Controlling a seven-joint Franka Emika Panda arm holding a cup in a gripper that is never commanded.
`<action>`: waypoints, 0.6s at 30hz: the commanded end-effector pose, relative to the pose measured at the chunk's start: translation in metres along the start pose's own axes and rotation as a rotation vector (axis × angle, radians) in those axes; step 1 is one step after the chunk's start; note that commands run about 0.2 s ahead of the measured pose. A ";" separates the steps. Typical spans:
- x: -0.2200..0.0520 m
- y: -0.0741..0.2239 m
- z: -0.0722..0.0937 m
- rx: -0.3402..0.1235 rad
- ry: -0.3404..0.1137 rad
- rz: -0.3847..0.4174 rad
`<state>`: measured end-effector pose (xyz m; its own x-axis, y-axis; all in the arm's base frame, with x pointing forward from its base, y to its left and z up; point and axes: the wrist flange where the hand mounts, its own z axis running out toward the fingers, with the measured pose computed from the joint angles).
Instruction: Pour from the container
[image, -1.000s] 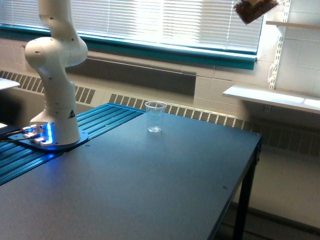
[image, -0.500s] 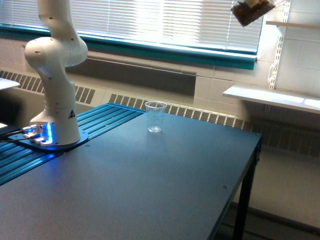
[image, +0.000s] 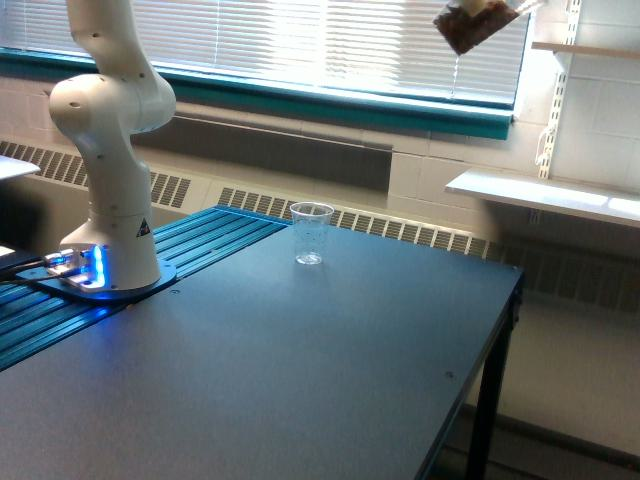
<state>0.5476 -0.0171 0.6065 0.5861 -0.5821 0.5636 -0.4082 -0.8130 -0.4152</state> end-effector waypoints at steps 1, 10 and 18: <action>-0.018 0.008 -0.011 0.009 0.004 -0.075; -0.051 0.011 -0.018 0.019 -0.026 -0.129; -0.084 0.006 -0.022 0.048 -0.058 -0.190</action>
<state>0.4918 0.0059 0.5737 0.6592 -0.5000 0.5617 -0.3370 -0.8641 -0.3738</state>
